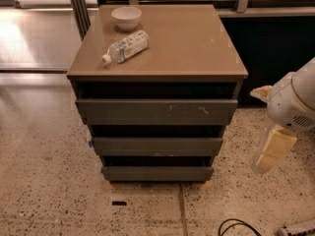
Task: Open bottom drawer
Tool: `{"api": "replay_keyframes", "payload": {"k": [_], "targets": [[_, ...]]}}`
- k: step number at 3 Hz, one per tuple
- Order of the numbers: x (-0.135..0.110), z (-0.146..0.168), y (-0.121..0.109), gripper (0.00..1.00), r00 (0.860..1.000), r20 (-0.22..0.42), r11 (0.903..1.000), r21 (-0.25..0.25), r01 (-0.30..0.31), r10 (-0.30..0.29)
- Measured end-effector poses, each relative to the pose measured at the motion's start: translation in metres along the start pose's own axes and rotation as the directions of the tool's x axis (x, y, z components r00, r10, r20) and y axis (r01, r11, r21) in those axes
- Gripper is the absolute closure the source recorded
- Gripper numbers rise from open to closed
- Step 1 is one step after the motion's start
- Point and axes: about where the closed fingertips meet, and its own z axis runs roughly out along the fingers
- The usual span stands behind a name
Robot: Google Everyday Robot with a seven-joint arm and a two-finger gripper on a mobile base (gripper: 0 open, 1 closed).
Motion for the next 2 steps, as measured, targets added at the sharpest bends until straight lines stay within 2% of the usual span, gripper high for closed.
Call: {"api": "replay_keyframes", "payload": {"k": [1, 2], "targets": [[0.015, 0.062, 0.017, 0.00, 1.000, 0.002, 0.9991, -0.042, 0.002, -0.002], [0.028, 0.116, 0.027, 0.00, 0.999, -0.045, 0.9958, -0.091, -0.010, 0.005]]}}
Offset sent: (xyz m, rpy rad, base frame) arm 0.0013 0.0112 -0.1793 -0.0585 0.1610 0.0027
